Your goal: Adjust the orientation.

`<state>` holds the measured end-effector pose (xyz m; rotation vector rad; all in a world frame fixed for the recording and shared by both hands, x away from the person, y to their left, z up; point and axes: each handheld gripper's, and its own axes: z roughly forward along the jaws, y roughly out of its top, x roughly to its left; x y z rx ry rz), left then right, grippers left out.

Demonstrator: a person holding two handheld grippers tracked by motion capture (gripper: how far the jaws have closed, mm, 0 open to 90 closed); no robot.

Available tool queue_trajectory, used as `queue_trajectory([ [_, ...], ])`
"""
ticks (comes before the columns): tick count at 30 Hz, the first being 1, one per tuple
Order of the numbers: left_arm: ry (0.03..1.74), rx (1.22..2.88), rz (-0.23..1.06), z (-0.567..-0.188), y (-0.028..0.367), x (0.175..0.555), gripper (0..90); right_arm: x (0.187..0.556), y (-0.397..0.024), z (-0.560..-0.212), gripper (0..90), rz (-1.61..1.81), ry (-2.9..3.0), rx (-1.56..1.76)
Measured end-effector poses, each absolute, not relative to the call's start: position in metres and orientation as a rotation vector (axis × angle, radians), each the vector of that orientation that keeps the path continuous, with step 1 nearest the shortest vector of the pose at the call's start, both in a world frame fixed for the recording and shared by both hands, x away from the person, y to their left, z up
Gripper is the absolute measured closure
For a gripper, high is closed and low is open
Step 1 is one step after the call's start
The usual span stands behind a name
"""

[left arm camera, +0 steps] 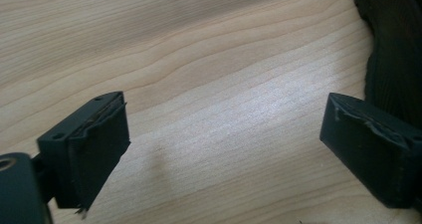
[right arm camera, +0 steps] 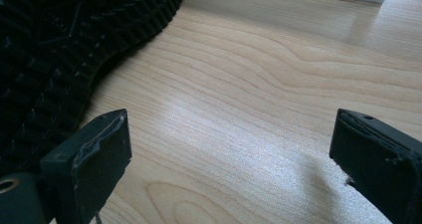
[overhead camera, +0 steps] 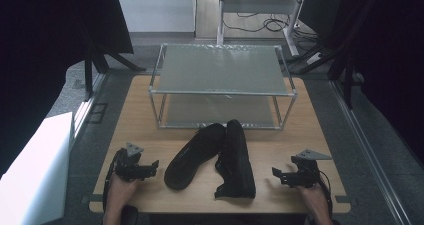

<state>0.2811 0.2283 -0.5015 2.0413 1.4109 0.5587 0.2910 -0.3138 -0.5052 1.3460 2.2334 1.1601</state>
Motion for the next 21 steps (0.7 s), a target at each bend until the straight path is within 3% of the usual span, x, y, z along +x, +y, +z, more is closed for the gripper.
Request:
queue_trajectory([
  [9, 1.382, 2.091, 0.543, -0.5068, 0.2251, 0.2825, 1.4, 0.2915, -0.3114, -0.5067, 3.9, 1.140, 2.245, 1.339],
  [21, 1.388, 2.000, 0.543, -0.5025, 0.2271, 0.2832, 0.0, 0.2923, -0.3108, -0.5078, 5.7, 1.126, 2.255, 1.336],
])
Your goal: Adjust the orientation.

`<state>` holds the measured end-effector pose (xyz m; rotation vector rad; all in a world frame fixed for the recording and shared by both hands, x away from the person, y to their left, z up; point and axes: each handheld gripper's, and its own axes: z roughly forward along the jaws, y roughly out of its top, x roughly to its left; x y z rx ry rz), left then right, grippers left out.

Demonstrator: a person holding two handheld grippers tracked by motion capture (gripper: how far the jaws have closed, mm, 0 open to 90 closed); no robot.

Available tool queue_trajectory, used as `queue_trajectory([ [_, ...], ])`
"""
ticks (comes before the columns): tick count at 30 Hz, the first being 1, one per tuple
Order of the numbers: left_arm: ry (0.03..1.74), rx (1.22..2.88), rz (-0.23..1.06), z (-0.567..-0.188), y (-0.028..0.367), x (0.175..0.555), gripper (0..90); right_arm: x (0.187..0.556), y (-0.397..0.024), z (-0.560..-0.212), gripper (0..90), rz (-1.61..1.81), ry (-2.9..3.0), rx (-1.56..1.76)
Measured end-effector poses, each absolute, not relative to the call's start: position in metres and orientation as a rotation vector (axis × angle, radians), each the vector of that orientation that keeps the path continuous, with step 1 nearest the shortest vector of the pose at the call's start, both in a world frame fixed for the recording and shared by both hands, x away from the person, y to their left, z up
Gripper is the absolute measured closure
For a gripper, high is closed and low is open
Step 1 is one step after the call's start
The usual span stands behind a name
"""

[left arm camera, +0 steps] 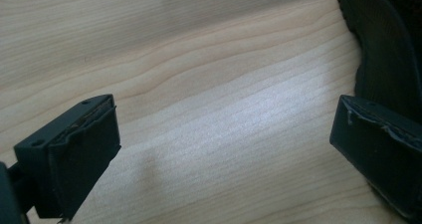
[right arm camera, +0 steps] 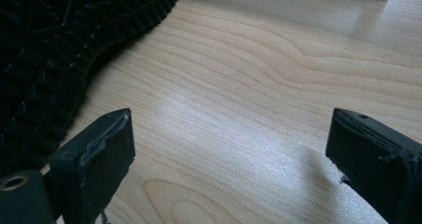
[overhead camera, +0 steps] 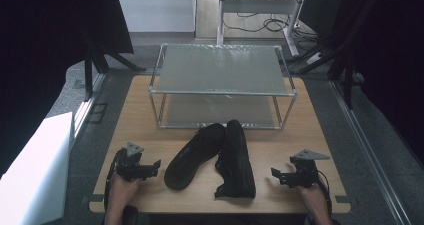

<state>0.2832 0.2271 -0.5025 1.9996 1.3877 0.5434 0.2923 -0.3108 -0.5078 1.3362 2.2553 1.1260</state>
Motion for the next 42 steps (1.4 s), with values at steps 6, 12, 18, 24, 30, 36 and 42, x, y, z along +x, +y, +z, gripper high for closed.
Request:
queue_trajectory([
  [6, 1.371, 2.022, 0.522, -0.505, 0.221, 0.288, 0.0, 0.292, -0.310, -0.508, 6.4, 1.118, 2.261, 1.341],
  [12, 1.358, 2.055, 0.510, -0.509, 0.214, 0.291, 0.0, 0.293, -0.311, -0.508, 6.9, 1.121, 2.261, 1.341],
  [18, 1.335, 2.108, 0.533, -0.510, 0.205, 0.289, 0.0, 0.293, -0.311, -0.509, 7.2, 1.116, 2.262, 1.343],
  [24, 1.304, 2.130, 0.494, -0.510, 0.197, 0.282, 0.0, 0.293, -0.311, -0.509, 7.4, 1.120, 2.259, 1.343],
  [30, 1.239, 2.173, 0.487, -0.508, 0.181, 0.275, 0.0, 0.293, -0.312, -0.508, 7.4, 1.127, 2.260, 1.347],
  [36, 1.189, 2.199, 0.470, -0.508, 0.170, 0.271, 0.0, 0.293, -0.312, -0.508, 7.5, 1.131, 2.258, 1.350],
  [42, 1.128, 2.251, 0.464, -0.510, 0.153, 0.268, 0.0, 0.293, -0.312, -0.508, 7.5, 1.133, 2.259, 1.347],
])
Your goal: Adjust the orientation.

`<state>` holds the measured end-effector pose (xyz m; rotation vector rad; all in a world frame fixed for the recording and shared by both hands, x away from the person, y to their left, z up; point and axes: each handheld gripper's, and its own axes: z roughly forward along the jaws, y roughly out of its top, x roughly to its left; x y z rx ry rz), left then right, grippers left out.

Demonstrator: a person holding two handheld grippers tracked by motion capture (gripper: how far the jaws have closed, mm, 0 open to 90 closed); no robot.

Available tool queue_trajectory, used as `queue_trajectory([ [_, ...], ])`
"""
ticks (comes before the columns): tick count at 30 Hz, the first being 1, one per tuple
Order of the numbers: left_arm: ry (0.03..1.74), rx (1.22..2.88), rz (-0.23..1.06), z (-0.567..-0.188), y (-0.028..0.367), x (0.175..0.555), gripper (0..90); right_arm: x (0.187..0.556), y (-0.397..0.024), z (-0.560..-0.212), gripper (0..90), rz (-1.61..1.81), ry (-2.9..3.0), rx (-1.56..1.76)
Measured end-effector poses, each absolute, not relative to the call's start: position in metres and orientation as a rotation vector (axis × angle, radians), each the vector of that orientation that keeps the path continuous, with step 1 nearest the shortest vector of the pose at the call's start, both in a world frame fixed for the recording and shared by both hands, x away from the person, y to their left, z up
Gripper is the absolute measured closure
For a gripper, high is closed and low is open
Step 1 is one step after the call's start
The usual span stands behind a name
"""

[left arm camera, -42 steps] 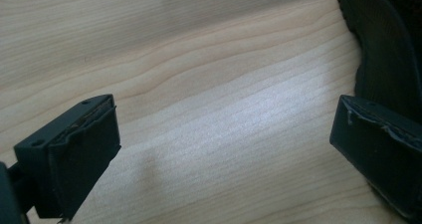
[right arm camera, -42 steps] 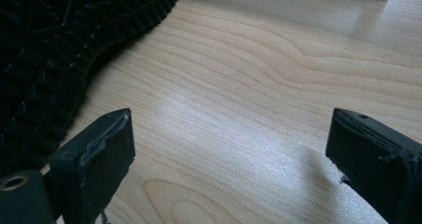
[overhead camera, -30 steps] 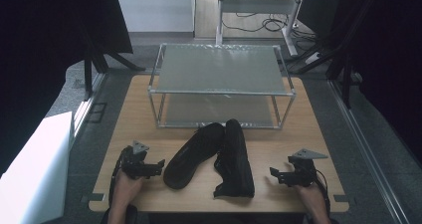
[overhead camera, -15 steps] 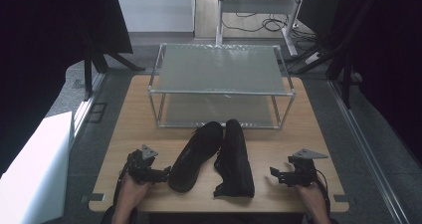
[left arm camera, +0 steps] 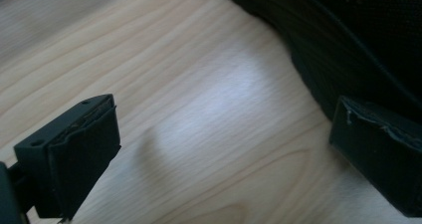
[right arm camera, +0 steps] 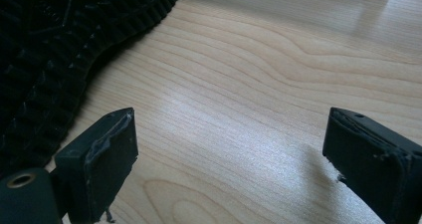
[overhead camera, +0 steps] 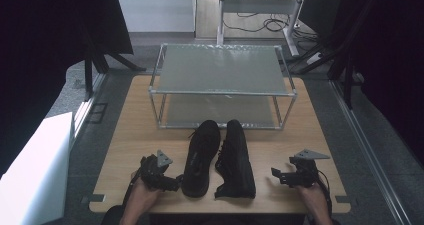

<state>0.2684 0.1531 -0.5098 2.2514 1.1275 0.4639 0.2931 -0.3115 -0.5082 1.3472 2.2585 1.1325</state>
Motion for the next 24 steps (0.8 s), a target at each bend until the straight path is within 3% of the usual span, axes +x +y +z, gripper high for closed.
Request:
queue_trajectory([
  [12, 1.064, 2.282, 0.464, -0.510, 0.136, 0.268, 0.0, 0.293, -0.311, -0.508, 7.6, 1.130, 2.265, 1.341],
  [24, 1.158, 2.104, 0.507, -0.504, 0.166, 0.272, 0.0, 0.295, -0.309, -0.501, 5.5, 1.149, 2.252, 1.333],
])
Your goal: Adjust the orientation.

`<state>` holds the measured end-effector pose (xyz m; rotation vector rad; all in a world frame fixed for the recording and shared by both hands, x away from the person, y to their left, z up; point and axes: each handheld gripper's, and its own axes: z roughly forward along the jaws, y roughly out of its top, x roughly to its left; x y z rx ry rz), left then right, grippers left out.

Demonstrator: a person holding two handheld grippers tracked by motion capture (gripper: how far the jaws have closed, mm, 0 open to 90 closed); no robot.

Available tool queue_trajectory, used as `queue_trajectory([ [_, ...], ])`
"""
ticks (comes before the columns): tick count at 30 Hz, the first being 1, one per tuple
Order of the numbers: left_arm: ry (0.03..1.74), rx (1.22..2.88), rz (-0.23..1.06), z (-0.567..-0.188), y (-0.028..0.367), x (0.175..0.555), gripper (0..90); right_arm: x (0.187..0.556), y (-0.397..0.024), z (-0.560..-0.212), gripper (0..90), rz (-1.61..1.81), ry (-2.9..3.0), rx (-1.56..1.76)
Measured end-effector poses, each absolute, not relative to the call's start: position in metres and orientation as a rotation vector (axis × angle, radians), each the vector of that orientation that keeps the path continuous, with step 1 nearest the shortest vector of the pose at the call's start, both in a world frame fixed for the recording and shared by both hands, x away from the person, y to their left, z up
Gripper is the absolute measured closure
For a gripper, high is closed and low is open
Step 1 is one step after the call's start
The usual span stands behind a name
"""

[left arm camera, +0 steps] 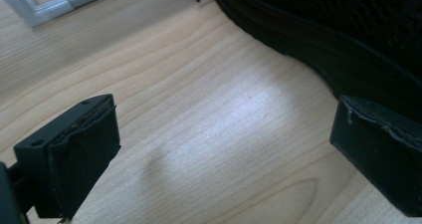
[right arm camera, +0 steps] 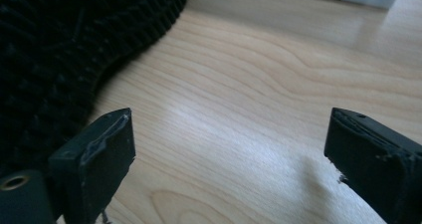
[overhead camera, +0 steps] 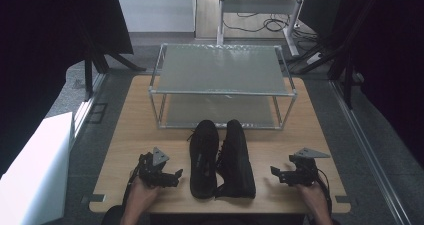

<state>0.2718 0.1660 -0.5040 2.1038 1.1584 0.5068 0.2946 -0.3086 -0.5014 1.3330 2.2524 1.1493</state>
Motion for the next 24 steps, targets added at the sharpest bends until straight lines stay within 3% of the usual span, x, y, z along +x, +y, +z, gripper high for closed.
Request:
queue_trajectory([
  [24, 1.211, 2.079, 0.492, -0.506, 0.176, 0.274, 0.0, 0.310, -0.285, -0.465, 0.0, 1.191, 2.278, 1.245],
])
